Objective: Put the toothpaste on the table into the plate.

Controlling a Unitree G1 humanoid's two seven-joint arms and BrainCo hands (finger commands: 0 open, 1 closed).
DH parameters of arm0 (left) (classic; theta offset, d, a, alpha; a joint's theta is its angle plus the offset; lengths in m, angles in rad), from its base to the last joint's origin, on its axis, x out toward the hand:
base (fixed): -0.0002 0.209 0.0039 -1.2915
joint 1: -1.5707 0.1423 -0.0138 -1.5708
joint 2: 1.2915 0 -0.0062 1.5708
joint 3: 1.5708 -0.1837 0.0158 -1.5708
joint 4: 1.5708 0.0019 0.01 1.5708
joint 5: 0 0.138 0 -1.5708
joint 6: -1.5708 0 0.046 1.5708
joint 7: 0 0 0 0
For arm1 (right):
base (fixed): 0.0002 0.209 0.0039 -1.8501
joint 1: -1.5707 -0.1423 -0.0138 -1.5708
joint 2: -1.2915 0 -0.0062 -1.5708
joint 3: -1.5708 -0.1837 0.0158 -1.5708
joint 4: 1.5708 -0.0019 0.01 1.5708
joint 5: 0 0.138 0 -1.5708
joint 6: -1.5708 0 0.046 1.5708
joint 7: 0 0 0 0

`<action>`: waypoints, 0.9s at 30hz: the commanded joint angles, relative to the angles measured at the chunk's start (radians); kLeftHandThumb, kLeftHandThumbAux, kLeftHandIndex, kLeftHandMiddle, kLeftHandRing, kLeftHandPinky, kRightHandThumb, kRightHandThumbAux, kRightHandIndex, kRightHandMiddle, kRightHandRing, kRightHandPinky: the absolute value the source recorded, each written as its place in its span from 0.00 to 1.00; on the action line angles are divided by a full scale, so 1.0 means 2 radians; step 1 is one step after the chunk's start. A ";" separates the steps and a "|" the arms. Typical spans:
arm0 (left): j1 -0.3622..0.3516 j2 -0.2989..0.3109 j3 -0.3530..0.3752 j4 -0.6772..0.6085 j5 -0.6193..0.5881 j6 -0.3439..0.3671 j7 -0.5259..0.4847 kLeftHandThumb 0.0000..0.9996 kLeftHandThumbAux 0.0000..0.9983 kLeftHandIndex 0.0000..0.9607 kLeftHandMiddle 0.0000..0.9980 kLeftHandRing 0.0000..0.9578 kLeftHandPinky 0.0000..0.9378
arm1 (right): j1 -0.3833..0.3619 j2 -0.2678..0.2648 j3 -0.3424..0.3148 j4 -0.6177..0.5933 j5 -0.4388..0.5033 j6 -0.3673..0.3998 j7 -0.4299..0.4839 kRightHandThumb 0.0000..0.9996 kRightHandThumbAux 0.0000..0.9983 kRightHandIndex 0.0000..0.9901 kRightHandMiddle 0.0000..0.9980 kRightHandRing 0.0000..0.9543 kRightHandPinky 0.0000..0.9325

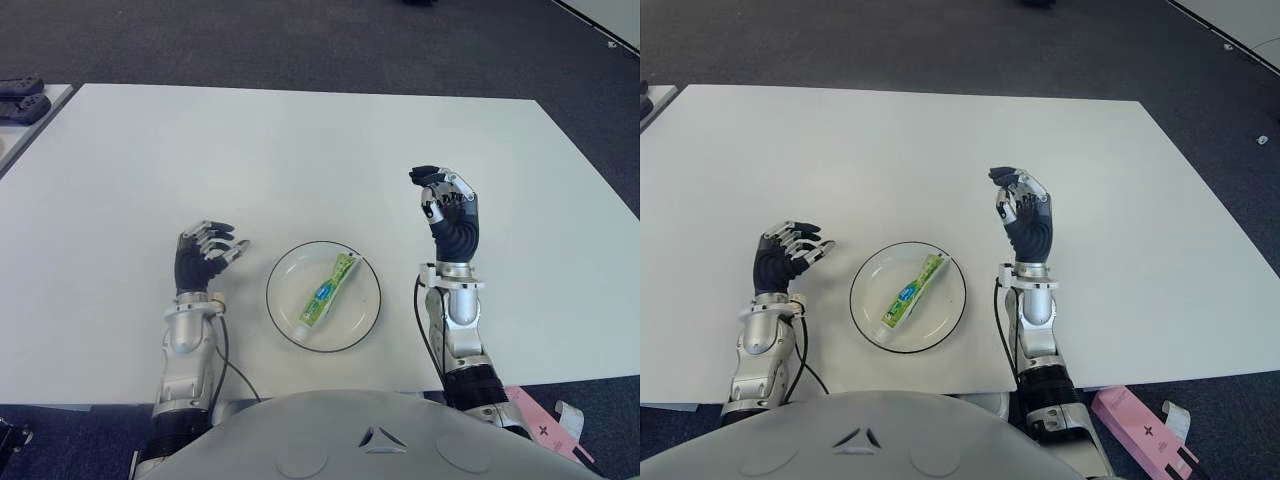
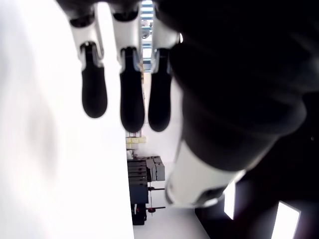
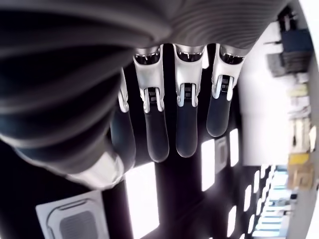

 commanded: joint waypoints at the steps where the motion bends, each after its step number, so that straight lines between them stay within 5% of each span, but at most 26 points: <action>1: -0.005 -0.001 0.000 0.010 0.003 -0.002 0.003 0.08 1.00 0.55 0.46 0.53 0.56 | 0.017 0.022 -0.040 0.007 -0.038 0.043 -0.038 0.70 0.73 0.43 0.45 0.43 0.39; 12: -0.008 -0.005 -0.002 0.010 0.007 0.001 0.009 0.09 1.00 0.55 0.47 0.53 0.56 | 0.013 0.040 -0.067 0.016 -0.073 0.092 -0.045 0.70 0.73 0.44 0.53 0.51 0.49; 27: -0.008 -0.007 -0.003 0.006 0.003 0.015 0.007 0.06 1.00 0.55 0.48 0.55 0.57 | 0.003 0.050 -0.091 0.088 -0.091 0.080 -0.050 0.70 0.73 0.44 0.53 0.53 0.53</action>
